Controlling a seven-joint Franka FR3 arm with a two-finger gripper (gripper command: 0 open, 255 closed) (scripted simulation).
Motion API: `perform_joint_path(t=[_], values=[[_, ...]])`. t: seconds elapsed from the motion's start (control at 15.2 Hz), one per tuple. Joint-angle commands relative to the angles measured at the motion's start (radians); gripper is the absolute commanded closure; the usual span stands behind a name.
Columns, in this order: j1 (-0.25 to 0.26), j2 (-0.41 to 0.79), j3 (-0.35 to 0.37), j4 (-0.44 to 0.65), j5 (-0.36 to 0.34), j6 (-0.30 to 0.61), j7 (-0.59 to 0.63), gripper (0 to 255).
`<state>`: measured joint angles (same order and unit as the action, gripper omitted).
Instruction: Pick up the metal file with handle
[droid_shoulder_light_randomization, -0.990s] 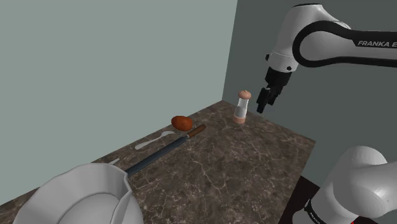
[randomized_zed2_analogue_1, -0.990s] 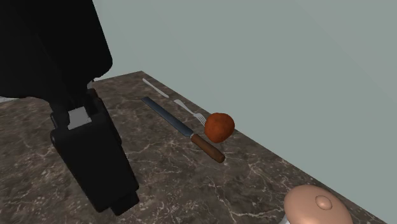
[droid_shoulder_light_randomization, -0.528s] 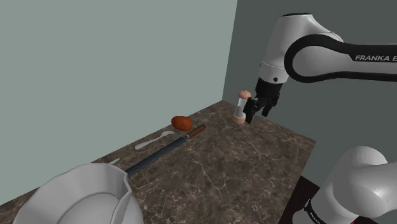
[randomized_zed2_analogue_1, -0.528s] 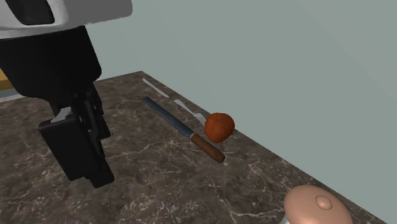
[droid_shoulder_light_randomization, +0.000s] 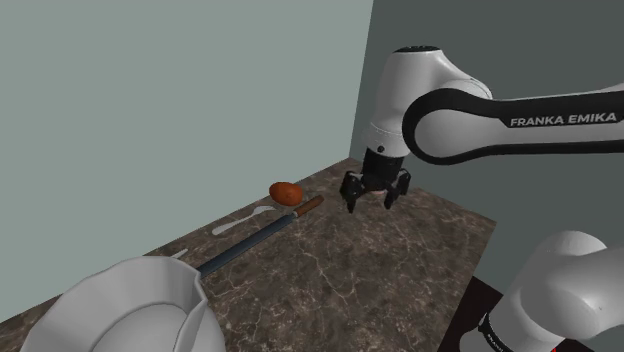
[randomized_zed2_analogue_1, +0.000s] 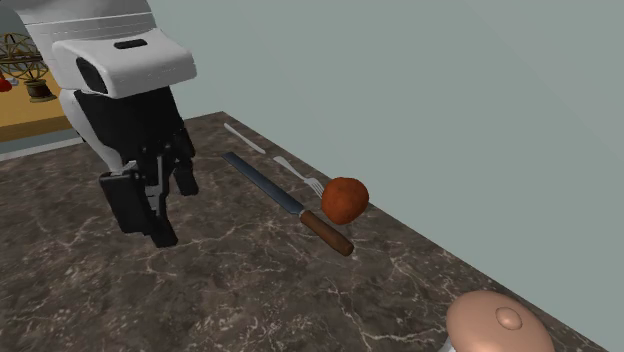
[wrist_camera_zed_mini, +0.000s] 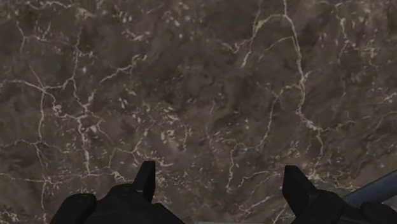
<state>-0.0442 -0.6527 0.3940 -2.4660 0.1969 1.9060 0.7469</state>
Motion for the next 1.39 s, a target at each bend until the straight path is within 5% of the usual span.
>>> perform_joint_path(t=[0.0, 0.46, 0.86, 1.06, 1.32], values=[[-0.021, 0.054, 0.066, 0.026, 0.021, 0.037, 0.131, 0], [-0.144, 0.315, 0.29, 0.182, -0.018, 0.159, 0.573, 0], [-0.244, 0.629, 0.451, 0.378, -0.243, 0.217, 1.025, 0], [-0.217, 0.808, 0.456, 0.498, -0.4, 0.207, 1.258, 0], [-0.114, 1.005, 0.382, 0.677, -0.542, 0.169, 1.495, 0]])
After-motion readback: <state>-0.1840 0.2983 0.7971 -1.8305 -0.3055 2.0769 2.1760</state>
